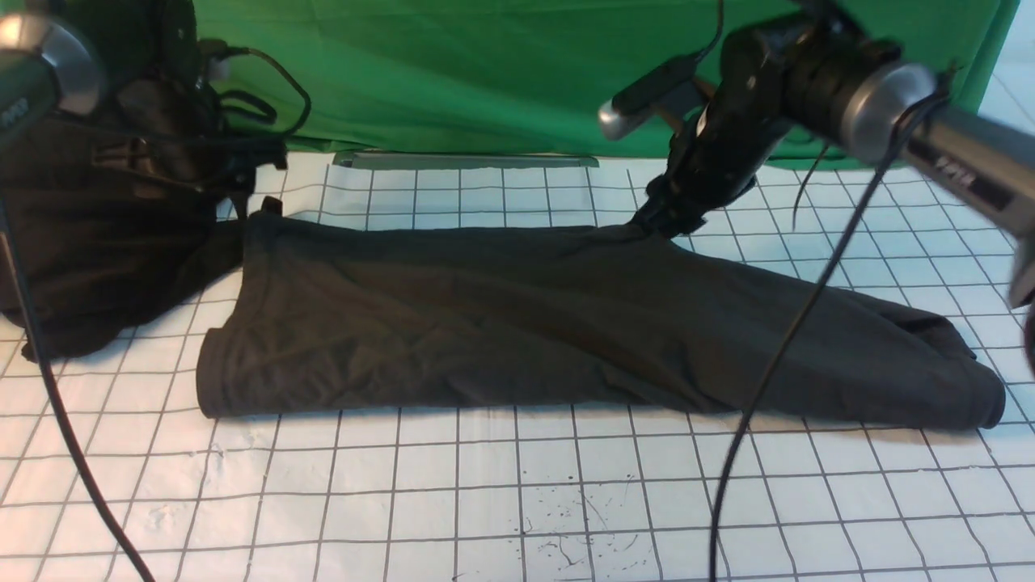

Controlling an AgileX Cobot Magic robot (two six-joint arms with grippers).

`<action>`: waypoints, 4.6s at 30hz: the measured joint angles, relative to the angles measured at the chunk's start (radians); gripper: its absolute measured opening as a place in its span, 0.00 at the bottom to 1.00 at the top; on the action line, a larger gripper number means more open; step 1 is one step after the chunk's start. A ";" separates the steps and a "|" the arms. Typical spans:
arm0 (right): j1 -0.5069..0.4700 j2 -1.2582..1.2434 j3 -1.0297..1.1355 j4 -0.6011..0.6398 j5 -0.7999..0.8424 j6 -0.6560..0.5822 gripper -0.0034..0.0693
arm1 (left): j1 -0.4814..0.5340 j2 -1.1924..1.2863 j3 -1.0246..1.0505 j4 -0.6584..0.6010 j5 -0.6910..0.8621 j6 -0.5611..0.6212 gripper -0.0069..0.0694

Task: Fold a long-sleeved shirt over a white checkered tablecloth.
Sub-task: 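Pull the folded dark garment lengthwise by its ends to straighten it flat on the table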

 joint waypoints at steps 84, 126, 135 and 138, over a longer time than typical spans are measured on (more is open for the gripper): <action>-0.447 -0.325 0.435 0.195 -0.174 -0.051 0.52 | -0.201 -0.440 0.713 -0.222 -0.144 0.140 0.09; -0.067 0.079 0.308 0.364 -0.670 -0.155 0.11 | -0.007 0.069 0.151 -0.204 -0.292 0.236 0.11; -0.067 0.053 0.247 0.361 -0.701 -0.155 0.04 | -0.007 -0.038 0.151 -0.201 -0.285 0.239 0.11; -0.067 0.048 0.227 0.361 -0.714 -0.155 0.04 | -0.007 -0.052 0.151 -0.201 -0.302 0.239 0.11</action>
